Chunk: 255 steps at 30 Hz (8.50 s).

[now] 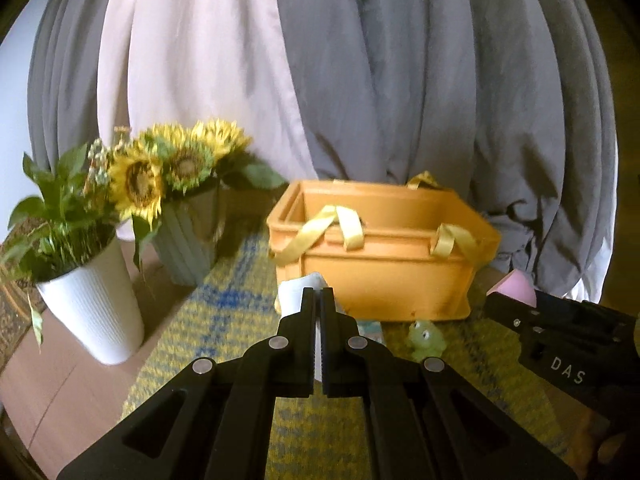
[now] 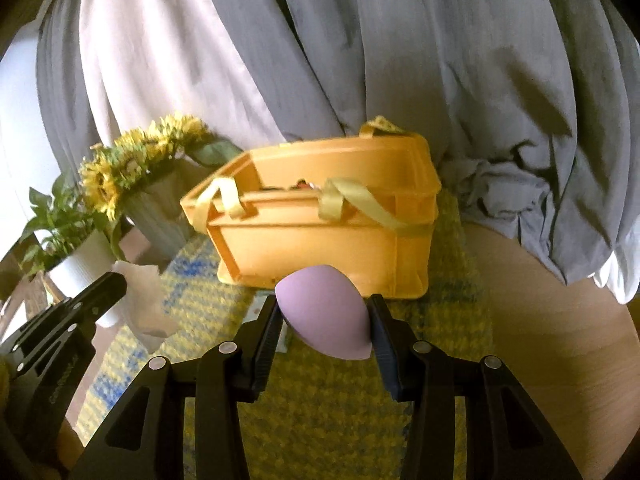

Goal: Organize soft objects
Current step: 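Lift the napkin and sponge and carry both over the orange crate, then open both tools to drop the napkin and sponge into the crate, then move both tools back toward the blue tissue pack and green frog, then grasp the blue tissue pack with the left tool while the right tool grasps the green frog, then lift the tissue pack and frog and carry both over the crate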

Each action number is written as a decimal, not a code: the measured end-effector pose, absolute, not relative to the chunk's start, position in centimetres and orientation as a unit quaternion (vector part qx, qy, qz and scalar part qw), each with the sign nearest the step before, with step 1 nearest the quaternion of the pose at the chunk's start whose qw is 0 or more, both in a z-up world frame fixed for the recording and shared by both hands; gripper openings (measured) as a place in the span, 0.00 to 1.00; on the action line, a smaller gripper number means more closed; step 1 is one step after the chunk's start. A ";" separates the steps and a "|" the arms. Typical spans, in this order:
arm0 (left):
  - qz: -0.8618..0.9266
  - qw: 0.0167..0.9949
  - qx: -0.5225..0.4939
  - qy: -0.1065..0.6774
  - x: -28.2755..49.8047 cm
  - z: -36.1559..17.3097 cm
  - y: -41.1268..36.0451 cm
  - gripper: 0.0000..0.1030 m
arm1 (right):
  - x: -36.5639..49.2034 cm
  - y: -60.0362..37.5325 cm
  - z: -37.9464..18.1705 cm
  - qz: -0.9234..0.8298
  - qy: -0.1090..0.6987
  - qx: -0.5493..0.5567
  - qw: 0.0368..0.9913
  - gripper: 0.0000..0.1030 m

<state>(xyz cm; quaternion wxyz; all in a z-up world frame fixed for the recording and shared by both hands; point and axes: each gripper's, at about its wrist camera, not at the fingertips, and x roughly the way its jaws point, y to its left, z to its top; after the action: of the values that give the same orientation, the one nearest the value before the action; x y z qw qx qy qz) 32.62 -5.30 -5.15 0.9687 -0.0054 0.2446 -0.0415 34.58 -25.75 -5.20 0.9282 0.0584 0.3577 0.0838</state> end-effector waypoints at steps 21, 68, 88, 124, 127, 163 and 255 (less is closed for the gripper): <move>-0.059 0.986 -0.003 0.153 34.5 1.0 -5.0 0.04 | 36.4 -25.2 0.1 0.092 0.272 0.073 0.955 0.43; -0.147 0.968 -0.001 0.204 52.7 -0.8 -10.6 0.04 | 52.0 -28.0 -3.2 0.058 0.333 0.075 0.938 0.44; -0.132 0.962 0.023 0.237 52.6 -3.0 -10.3 0.51 | 52.9 -28.1 -4.8 0.038 0.363 0.054 0.930 0.58; -0.063 0.971 0.030 0.230 39.6 -1.3 -6.3 0.88 | 41.3 -26.9 0.2 0.011 0.298 0.035 0.954 0.74; -0.061 0.967 0.035 0.244 39.2 -2.4 -6.2 0.88 | 40.9 -26.7 -0.5 0.017 0.306 0.034 0.951 0.74; -0.126 0.916 0.058 0.375 39.5 -13.5 -9.3 0.88 | 42.3 -26.8 -12.5 0.101 0.470 0.050 0.876 0.74; -0.130 0.961 0.019 0.244 33.9 -3.8 -6.1 0.51 | 35.9 -25.9 -4.9 0.070 0.372 0.062 0.924 0.63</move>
<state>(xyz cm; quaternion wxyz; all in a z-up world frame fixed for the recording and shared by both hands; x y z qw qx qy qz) 33.92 -6.12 -3.82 0.9609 0.0185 0.2440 -0.1298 35.90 -25.94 -4.93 0.9236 0.0621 0.3718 0.0697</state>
